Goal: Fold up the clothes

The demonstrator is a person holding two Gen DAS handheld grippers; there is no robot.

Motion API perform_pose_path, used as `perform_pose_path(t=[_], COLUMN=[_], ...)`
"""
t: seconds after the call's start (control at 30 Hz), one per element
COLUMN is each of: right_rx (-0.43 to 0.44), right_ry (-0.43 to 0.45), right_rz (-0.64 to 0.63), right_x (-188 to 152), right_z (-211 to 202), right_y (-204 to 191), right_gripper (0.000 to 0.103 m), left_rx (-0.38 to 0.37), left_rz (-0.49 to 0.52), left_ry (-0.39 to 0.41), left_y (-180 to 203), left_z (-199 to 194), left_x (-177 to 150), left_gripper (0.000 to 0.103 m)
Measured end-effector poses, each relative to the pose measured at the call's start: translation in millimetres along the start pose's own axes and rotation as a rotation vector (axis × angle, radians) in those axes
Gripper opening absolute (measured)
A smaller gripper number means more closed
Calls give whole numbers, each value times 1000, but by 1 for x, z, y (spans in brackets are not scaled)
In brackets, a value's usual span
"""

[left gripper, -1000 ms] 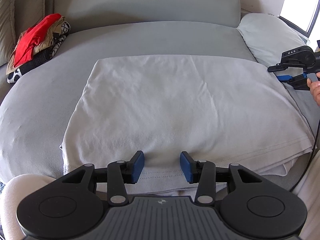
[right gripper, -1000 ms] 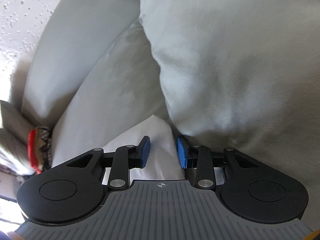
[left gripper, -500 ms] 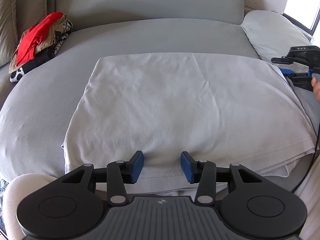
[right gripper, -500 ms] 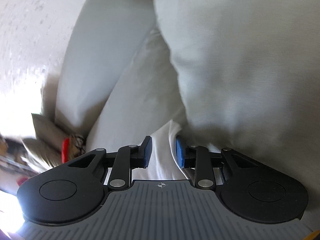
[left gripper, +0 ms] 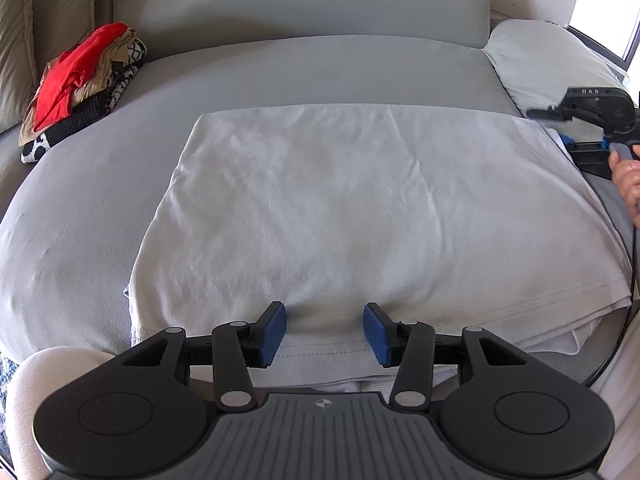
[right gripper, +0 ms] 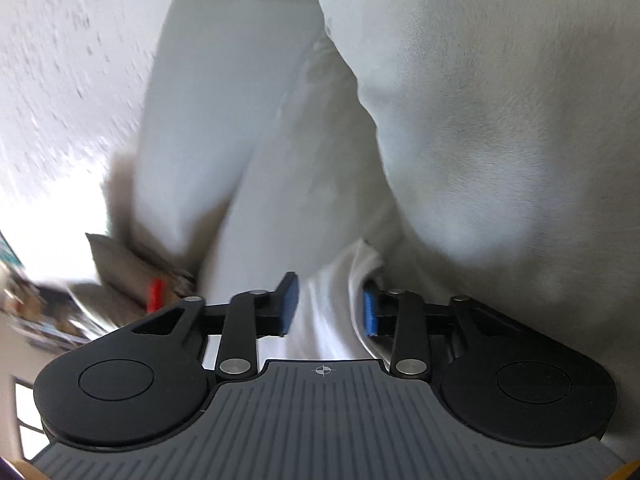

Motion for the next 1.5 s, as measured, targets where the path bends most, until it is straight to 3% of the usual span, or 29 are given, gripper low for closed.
perform_pose_path(t=[0.2,0.23,0.43,0.53,0.6,0.77,0.87,1.0,1.17,1.23,1.37,1.43,1.5], right_rx=[43,41,-16,18,-10,-287,-306,-269,-143,-135,-180,-155,-88], right_ry=[43,59,313,274,289,239,162,68,-114,-156,-181,-227,-218], right_rz=[-1,2,81,135,131,-1,-13,-17,-1,-22,-126,-174,-140], right_x=[-4,-4,7,13,12,3,1,12,26,29,28,26,28], right_z=[22,23,-15,-9,-13,-21,-23,-8,16,18,22,22,25], right_y=[-14,-15,-5,-6,-9,-30,-33,-35,-36,-36,-43,-39,-36], right_gripper=[44,40,19,19,20,21,30,34,34,28,26,27,31], left_rx=[2,1,-4,-4,-5,-8,-9,-9,-10,-9,-7,-5,-4], left_rz=[0,0,-6,-3,-4,-5,-4,-2,-6,-6,-7,-6,-6], left_ry=[-1,-1,4,5,7,10,11,12,11,10,8,8,8], left_y=[-1,-1,-2,-1,-1,-2,-2,-1,-2,-1,0,1,1], left_z=[0,0,0,1,1,1,1,2,2,2,2,2,2], left_x=[0,0,-1,-1,-2,-2,-1,-1,-1,-1,-1,-1,-1], left_gripper=[46,46,47,47,47,47,47,47,47,47,47,48,48])
Point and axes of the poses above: each gripper's, at about its wrist camera, not at the fingertips, and z roughly the way its jaws point, y to its right, x to its top, the point moved 4 cm from there along z, roughly the way its jaws point, and after that the axes turned 14 degrees about -x, right-handed, at the moved point
